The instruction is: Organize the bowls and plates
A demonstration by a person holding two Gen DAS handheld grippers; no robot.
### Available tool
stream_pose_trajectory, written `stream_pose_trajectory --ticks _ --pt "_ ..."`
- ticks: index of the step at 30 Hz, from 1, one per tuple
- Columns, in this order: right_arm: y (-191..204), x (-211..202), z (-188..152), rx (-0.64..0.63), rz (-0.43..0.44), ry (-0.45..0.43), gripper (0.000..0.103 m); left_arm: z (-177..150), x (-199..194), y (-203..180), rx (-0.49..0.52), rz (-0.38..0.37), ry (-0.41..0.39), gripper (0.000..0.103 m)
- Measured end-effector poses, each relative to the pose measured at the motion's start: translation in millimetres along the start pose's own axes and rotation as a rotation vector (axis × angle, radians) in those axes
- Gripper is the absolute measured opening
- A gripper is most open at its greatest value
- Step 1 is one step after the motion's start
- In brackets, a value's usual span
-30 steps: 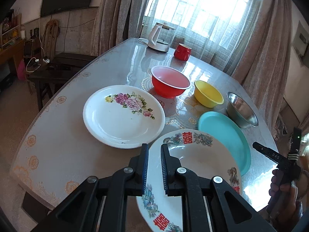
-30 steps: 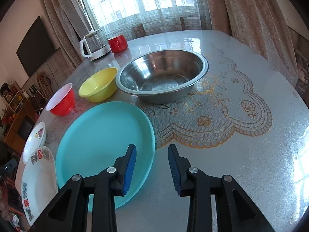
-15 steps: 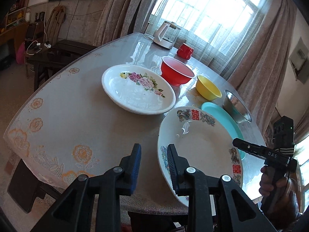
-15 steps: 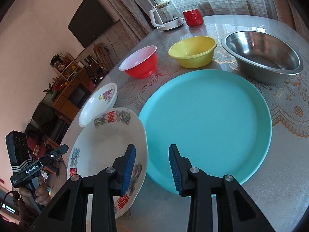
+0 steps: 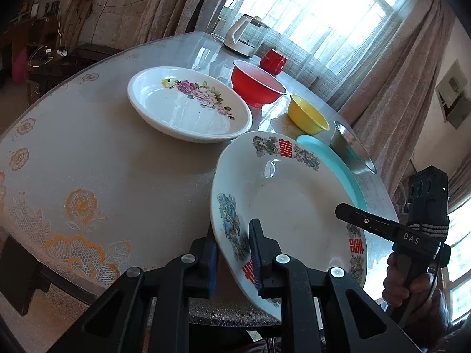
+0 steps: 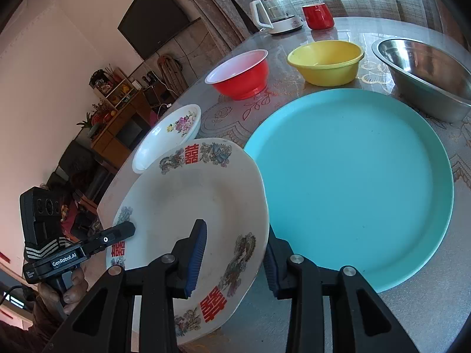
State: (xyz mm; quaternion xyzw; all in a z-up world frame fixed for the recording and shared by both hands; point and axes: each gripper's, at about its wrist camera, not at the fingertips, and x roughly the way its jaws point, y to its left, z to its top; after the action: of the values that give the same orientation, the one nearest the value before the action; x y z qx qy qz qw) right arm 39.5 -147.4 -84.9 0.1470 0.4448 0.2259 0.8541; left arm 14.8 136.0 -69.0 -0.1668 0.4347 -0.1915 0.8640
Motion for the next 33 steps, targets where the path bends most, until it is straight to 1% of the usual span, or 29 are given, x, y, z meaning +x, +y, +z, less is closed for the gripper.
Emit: stream_pose_trajectory --ticks 3,5,10,12,16,20,23,28,33 --pt "1.6 -1.2 -0.4 -0.006 -0.004 0.002 0.039 -0.6 -1.0 -2.2 0.011 0.013 -0.010 0.019" --pt "1.8 -3.2 -1.3 -0.018 -0.009 0.000 0.039 -1.7 -2.4 -5.2 0.032 0.024 -0.018 0.020" --pt "3.5 -7.1 -0.5 -0.024 -0.008 -0.014 0.039 1.1 -4.9 -8.8 0.047 0.016 -0.033 0.020" --pt "5.0 -8.3 0.3 -0.035 -0.011 -0.022 0.039 1.9 -4.7 -11.4 0.057 0.026 -0.038 0.021" --pt "8.0 -10.8 -2.4 -0.071 -0.042 -0.028 0.039 2.6 -5.3 -16.7 0.088 0.039 -0.057 0.021" --pt "11.7 -18.2 -4.1 -0.109 -0.061 -0.059 0.039 3.9 -9.2 -21.0 0.118 0.035 -0.089 0.021" --pt "12.5 -22.0 -2.7 -0.114 -0.073 -0.069 0.039 6.9 -9.4 -27.4 0.148 0.047 -0.098 0.021" --pt "4.7 -31.8 -1.4 -0.080 -0.090 -0.090 0.039 16.9 -0.9 -44.2 0.192 0.041 -0.097 0.022" --pt "-8.4 -52.5 -1.3 -0.050 -0.128 -0.136 0.039 30.4 13.8 -69.9 0.241 0.004 -0.094 0.022"
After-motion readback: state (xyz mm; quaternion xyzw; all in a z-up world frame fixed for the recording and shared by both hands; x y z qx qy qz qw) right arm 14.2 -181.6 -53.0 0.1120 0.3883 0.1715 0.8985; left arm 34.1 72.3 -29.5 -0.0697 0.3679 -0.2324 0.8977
